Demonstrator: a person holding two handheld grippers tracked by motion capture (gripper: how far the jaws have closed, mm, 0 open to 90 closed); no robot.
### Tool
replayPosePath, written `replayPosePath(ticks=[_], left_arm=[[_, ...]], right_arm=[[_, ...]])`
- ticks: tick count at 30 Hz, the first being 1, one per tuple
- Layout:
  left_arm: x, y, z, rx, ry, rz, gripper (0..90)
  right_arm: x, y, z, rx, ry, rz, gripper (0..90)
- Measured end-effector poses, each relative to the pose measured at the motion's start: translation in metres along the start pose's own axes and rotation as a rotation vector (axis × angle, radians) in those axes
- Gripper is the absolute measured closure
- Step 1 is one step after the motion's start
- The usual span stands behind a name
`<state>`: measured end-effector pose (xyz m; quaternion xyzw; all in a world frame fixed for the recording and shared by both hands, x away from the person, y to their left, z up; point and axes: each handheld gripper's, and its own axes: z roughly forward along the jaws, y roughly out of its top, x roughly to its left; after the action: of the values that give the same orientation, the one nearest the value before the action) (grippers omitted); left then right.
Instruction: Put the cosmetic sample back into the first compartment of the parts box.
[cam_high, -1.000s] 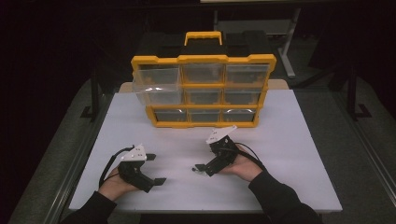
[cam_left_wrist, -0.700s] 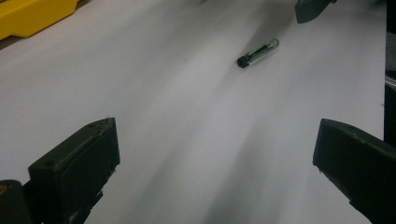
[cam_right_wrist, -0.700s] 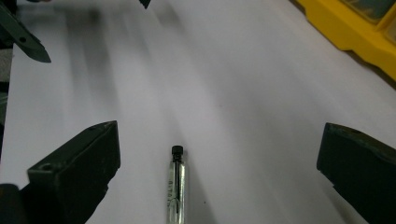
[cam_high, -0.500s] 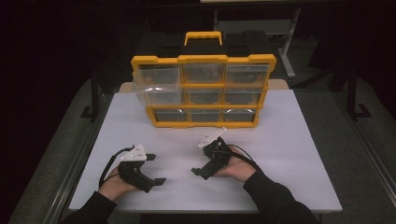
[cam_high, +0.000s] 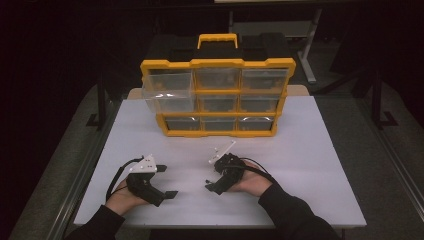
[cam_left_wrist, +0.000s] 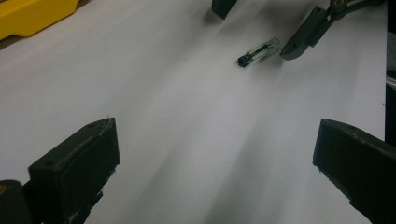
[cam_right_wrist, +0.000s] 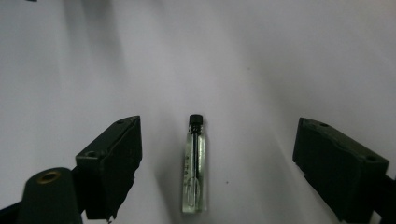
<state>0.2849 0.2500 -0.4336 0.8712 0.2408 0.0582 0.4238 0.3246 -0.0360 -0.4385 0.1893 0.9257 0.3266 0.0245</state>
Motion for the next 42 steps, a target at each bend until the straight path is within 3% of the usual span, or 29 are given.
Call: replayPosePath(ticks=[4, 10, 12, 16, 23, 42], left_arm=[[-0.0002, 0.0000, 0.0003, 0.000, 0.000, 0.001, 0.0], [-0.0005, 0.0001, 0.0000, -0.001, 0.003, 0.006, 0.0], [-0.0005, 0.0001, 0.0000, -0.001, 0.003, 0.006, 0.0], [-0.0010, 0.0001, 0.0002, 0.000, 0.007, 0.008, 0.0], [-0.0014, 0.0001, 0.0000, -0.002, 0.010, 0.011, 0.0], [-0.0014, -0.0001, 0.0003, 0.000, 0.013, 0.011, 0.0]], right_arm=[[0.0020, -0.0007, 0.0029, 0.017, -0.006, -0.027, 21.2], [0.0044, -0.0005, 0.0014, 0.024, -0.015, -0.032, 33.3], [0.0049, -0.0005, 0.0013, 0.022, -0.016, -0.033, 33.3], [0.0065, -0.0006, 0.0008, 0.035, 0.001, -0.041, 46.7], [0.0083, -0.0005, 0.0002, 0.041, -0.003, -0.060, 56.3], [0.0093, -0.0009, -0.0004, 0.055, 0.002, -0.079, 69.4]])
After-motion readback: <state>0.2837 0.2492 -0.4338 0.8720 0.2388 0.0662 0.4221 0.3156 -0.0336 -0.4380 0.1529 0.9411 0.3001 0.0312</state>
